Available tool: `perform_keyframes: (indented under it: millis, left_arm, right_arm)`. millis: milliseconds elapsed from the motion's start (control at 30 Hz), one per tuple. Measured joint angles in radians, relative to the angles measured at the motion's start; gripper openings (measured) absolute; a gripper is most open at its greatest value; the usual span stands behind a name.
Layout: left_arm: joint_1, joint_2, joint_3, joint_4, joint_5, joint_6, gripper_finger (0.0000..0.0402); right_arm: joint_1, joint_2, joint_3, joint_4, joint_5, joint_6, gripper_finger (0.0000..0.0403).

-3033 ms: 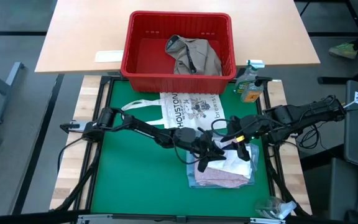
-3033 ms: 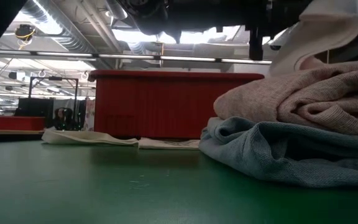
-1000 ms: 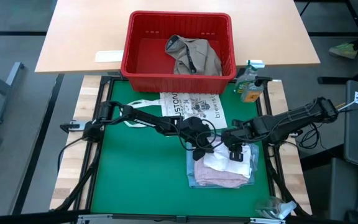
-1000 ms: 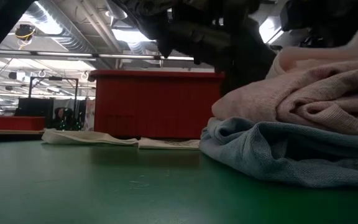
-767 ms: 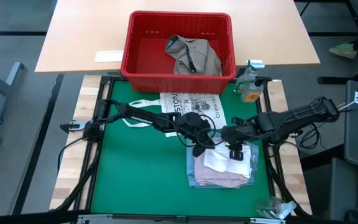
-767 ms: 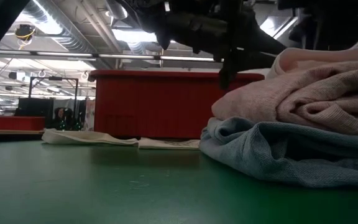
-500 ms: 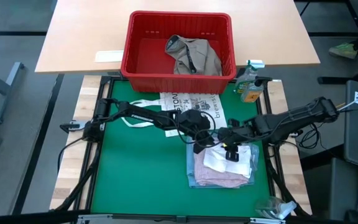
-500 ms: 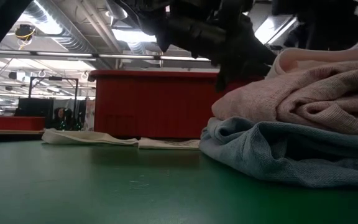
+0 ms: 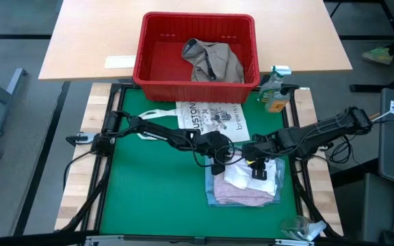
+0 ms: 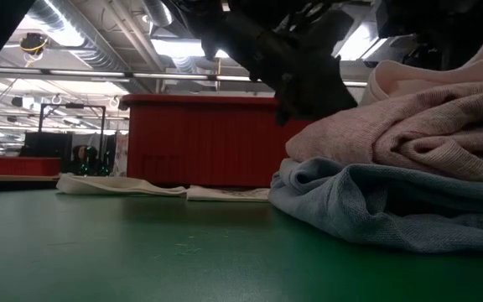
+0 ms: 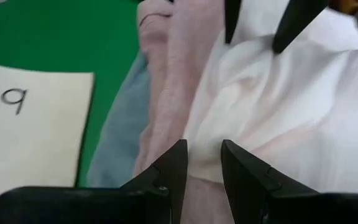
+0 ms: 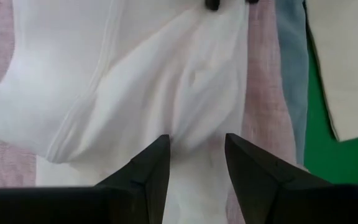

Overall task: Fold Laundry from Bin
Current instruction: Fold the white underwear from the red laundry basket

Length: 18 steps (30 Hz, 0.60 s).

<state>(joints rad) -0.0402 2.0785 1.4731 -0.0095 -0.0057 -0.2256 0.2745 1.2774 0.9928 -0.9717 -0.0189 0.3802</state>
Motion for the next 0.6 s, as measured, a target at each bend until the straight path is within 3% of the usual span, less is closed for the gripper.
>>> perform_keyframes:
  millis: [367, 600]
  left_arm:
    - [0.014, -0.002, 0.000, -0.025, -0.028, 0.000, 0.0094]
    - [0.012, -0.063, 0.000, -0.014, -0.024, -0.005, 0.0094]
  right_arm:
    - [0.000, 0.002, 0.002, -0.088, 0.008, 0.066, 0.0156]
    - [0.000, 0.000, 0.099, -0.164, 0.043, 0.067, 0.0156]
